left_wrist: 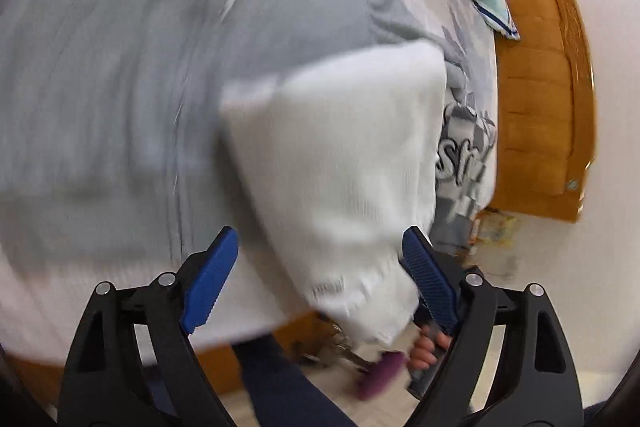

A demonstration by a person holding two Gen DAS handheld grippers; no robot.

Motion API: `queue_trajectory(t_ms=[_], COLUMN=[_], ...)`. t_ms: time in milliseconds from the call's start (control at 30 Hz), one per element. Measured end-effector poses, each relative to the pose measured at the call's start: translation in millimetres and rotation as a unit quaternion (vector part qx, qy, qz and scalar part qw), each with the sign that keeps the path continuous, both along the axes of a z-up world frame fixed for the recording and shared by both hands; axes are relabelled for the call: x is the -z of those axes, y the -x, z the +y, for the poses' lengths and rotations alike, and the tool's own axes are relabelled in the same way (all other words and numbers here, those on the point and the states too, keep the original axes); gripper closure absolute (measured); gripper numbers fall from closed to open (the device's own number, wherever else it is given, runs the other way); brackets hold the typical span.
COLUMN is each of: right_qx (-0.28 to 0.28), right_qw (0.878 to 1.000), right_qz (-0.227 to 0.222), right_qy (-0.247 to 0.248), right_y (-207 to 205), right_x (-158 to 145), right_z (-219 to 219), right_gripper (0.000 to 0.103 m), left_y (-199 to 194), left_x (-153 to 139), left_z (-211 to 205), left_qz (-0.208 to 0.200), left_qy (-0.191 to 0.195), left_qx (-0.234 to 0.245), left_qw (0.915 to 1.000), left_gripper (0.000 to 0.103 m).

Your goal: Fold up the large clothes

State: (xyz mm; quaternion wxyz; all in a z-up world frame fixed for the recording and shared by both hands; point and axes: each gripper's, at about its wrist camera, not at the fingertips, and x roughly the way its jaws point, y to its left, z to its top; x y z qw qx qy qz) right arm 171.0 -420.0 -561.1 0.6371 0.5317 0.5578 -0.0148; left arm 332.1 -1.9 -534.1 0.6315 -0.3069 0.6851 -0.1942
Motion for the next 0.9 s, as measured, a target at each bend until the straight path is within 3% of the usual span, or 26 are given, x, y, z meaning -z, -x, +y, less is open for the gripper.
queue_trajectory(t_ms=[133,267,367,533,633,667,700,733,800,900], right_qx=[-0.032,-0.041,-0.041,-0.035,-0.037,-0.037,-0.040,-0.047,-0.059,-0.084], right_qw=[0.999,0.999,0.999,0.999,0.999,0.999,0.999,0.998,0.997,0.995], right_qz=[0.008,0.009,0.011,0.016,0.021,0.023,0.024,0.025,0.026,0.012], right_qy=[0.022,0.021,0.019,0.012,0.014,0.013,0.014,0.018,0.029,0.043], right_y=[-4.4,-3.2,-10.3,-11.4,-25.3,-26.6,-27.3,-29.2,-33.7,-43.4], right_x=[4.1,8.4,10.6,12.0,11.4,11.4,9.6,6.6,-2.5,-24.2], right_z=[-4.8,-3.8,-5.0,-9.4,-2.0,-1.3,-0.4,1.0,5.5,16.3], right_gripper=[0.080,0.080,0.080,0.079,0.079,0.079,0.079,0.079,0.080,0.082], left_y=[-51.3,-86.8,-99.3,-103.2,-99.3,-98.1,-96.2,-92.6,-82.9,-77.3], left_x=[17.8,51.7,70.0,98.4,98.1,95.7,90.6,84.7,65.7,38.3], left_z=[-40.1,-53.9,-66.4,-61.9,-62.1,-62.1,-62.0,-64.9,-71.8,-74.0], left_qz=[-0.040,-0.008,0.007,0.065,0.048,0.039,0.026,0.012,-0.026,-0.056], left_qy=[-0.067,-0.089,-0.112,-0.076,-0.080,-0.081,-0.078,-0.083,-0.103,-0.092], left_qx=[0.069,0.093,0.136,0.120,0.116,0.115,0.113,0.115,0.134,0.111], left_qw=[0.9946,0.9916,0.9843,0.9878,0.9889,0.9893,0.9901,0.9898,0.9853,0.9880], left_gripper=[0.019,0.015,0.013,0.015,0.023,0.031,0.044,0.049,0.069,0.077])
